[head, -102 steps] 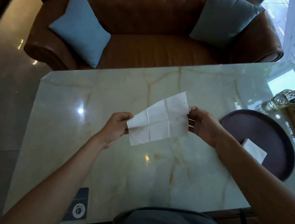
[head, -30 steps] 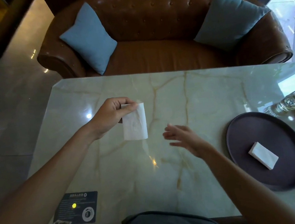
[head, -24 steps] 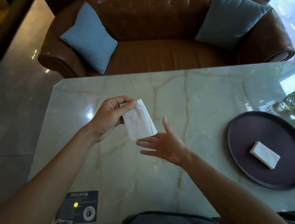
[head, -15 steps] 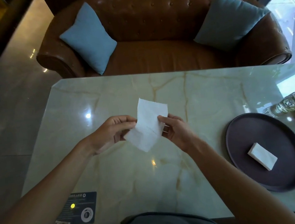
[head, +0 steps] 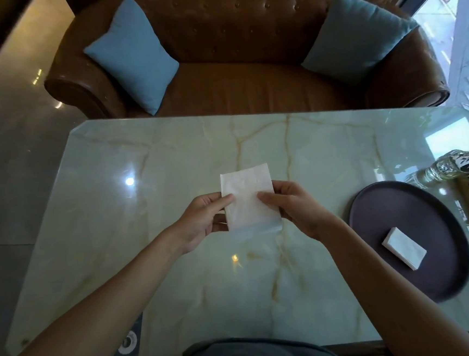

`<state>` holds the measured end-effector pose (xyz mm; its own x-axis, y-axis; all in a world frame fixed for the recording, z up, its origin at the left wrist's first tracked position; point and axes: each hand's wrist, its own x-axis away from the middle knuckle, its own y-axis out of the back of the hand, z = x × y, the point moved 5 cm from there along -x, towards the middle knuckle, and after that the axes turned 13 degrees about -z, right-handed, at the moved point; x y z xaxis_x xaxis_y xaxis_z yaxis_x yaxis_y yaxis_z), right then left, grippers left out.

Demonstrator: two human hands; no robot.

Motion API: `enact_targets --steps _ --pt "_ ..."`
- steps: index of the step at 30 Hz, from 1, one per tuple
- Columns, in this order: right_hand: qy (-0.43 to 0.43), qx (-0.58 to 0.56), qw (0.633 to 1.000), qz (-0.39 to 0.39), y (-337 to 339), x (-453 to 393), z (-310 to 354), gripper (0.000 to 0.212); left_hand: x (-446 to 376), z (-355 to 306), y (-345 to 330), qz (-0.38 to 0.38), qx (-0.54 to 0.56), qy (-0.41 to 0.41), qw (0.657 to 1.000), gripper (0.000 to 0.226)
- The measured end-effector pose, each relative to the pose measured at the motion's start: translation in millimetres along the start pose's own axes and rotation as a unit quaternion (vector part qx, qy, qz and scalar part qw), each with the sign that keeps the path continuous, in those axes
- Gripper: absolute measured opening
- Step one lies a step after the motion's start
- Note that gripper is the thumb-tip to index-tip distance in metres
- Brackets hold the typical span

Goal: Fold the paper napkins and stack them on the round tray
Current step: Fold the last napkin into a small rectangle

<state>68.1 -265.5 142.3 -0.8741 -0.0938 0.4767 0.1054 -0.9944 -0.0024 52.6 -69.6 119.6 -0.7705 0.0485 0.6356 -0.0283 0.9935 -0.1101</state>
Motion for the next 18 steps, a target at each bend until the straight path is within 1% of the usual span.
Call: enact_targets --steps 4,7,10,12,16,18 --pt "0.007 0.013 1.000 -0.022 0 0 -4 0.025 0 -3 2 -0.015 0.025 -0.020 0.999 0.030" --pt "0.014 0.010 0.999 -0.034 -2 0 -5 0.024 0 -5 5 -0.019 0.036 -0.040 0.998 0.026" --pt "0.024 -0.006 0.998 -0.056 -2 0 -4 0.017 2 -9 7 -0.033 0.048 -0.060 0.997 0.020" --pt "0.034 -0.012 0.997 -0.073 -2 -1 -2 0.011 3 -11 9 -0.050 0.049 -0.078 0.995 0.017" --pt "0.072 0.002 0.992 -0.104 -2 -1 6 0.012 5 -17 11 -0.096 0.046 -0.118 0.987 0.010" --pt "0.084 -0.002 0.989 -0.119 -2 -1 10 0.010 7 -22 12 -0.135 0.044 -0.140 0.980 0.021"
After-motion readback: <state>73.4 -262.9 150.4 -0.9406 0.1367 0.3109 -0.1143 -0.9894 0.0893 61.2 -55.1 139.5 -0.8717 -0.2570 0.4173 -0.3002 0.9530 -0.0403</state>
